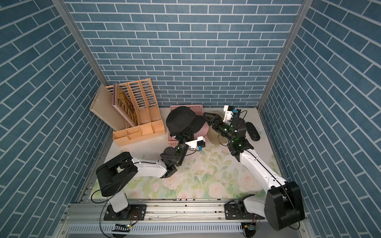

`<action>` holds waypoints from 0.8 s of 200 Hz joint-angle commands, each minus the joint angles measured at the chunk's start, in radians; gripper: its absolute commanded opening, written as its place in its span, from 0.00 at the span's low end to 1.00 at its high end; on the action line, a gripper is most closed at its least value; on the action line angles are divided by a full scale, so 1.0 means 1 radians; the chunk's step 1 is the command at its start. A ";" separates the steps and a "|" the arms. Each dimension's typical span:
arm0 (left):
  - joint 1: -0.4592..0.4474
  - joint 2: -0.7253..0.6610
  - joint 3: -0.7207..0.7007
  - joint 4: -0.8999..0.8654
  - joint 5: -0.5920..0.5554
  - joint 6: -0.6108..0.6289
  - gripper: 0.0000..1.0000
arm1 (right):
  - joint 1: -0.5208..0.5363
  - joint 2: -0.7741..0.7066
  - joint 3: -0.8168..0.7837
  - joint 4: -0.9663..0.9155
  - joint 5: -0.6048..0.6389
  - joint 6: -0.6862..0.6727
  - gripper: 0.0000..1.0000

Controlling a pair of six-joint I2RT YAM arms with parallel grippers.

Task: Turn the baseball cap inside out
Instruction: Turn over the baseball cap.

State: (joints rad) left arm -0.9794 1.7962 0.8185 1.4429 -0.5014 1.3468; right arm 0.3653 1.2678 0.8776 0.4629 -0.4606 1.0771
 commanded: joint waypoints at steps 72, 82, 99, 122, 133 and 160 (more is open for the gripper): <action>-0.024 0.018 -0.042 0.229 0.058 0.116 0.00 | 0.046 0.150 0.101 0.039 -0.027 0.018 0.44; -0.024 0.017 -0.049 0.235 0.061 0.117 0.00 | 0.049 0.165 0.103 0.036 -0.023 0.018 0.30; -0.023 0.011 -0.057 0.238 0.056 0.103 0.00 | 0.053 0.179 0.099 0.040 -0.017 0.023 0.10; -0.022 0.014 -0.075 0.272 0.047 0.096 0.10 | 0.054 0.175 0.085 0.052 -0.002 0.034 0.00; -0.021 0.011 -0.078 0.268 0.036 0.086 0.37 | 0.054 0.167 0.076 0.065 0.010 0.046 0.00; -0.022 -0.024 -0.070 0.200 -0.012 -0.008 0.95 | 0.048 0.134 0.044 0.119 0.086 0.076 0.00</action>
State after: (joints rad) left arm -0.9890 1.8233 0.7399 1.5520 -0.4969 1.4216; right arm 0.4255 1.4300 0.9527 0.5037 -0.4759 1.2057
